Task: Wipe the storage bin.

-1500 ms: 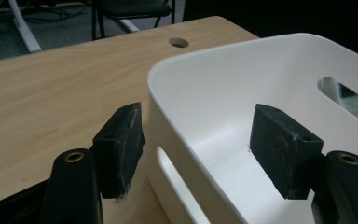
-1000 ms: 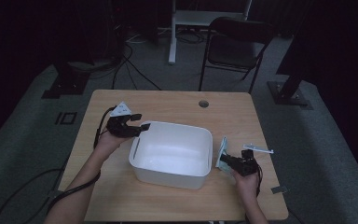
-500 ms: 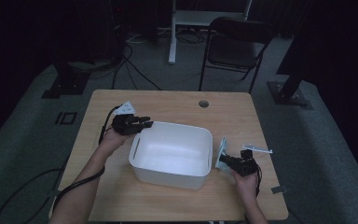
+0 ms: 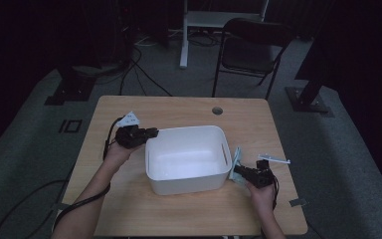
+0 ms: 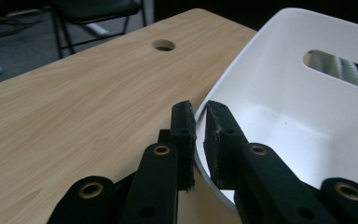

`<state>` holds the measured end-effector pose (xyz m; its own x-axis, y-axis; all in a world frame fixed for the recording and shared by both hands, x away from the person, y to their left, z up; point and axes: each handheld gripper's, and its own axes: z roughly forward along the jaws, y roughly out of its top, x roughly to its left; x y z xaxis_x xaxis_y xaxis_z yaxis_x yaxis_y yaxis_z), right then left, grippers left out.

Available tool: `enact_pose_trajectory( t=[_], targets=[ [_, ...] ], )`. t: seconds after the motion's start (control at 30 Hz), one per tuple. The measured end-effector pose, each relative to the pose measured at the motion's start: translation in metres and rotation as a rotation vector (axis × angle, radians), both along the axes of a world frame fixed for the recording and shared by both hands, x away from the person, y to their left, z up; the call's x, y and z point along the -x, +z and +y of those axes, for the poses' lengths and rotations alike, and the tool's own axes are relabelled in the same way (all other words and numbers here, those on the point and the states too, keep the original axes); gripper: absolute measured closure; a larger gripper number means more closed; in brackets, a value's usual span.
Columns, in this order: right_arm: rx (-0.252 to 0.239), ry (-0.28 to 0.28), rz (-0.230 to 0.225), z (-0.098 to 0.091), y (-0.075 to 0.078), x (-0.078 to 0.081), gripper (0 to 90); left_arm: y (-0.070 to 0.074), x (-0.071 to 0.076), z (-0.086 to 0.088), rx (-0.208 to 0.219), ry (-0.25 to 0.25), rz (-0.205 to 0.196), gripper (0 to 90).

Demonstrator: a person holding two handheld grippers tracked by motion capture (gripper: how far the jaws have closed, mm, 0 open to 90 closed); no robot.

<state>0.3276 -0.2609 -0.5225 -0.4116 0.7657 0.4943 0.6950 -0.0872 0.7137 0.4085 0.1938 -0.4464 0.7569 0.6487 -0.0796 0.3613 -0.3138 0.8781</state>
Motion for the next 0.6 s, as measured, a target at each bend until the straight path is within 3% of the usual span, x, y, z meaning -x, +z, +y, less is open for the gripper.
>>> enact_pose_trajectory(
  t=[0.23,0.4,0.6],
  targets=[
    [-0.005,0.0,0.003,0.0002,0.0001,0.0,81.7,0.0,0.0036,-0.0001,0.012,0.003,0.001,81.3],
    [-0.006,-0.002,0.006,-0.0004,0.0,0.0001,81.7,0.0032,-0.0004,-0.0007,0.025,-0.013,-0.007,70.6],
    [-0.006,0.0,0.007,-0.0003,-0.0005,0.0001,81.7,-0.001,-0.0045,-0.0045,0.019,-0.035,0.011,72.1]
  ],
)
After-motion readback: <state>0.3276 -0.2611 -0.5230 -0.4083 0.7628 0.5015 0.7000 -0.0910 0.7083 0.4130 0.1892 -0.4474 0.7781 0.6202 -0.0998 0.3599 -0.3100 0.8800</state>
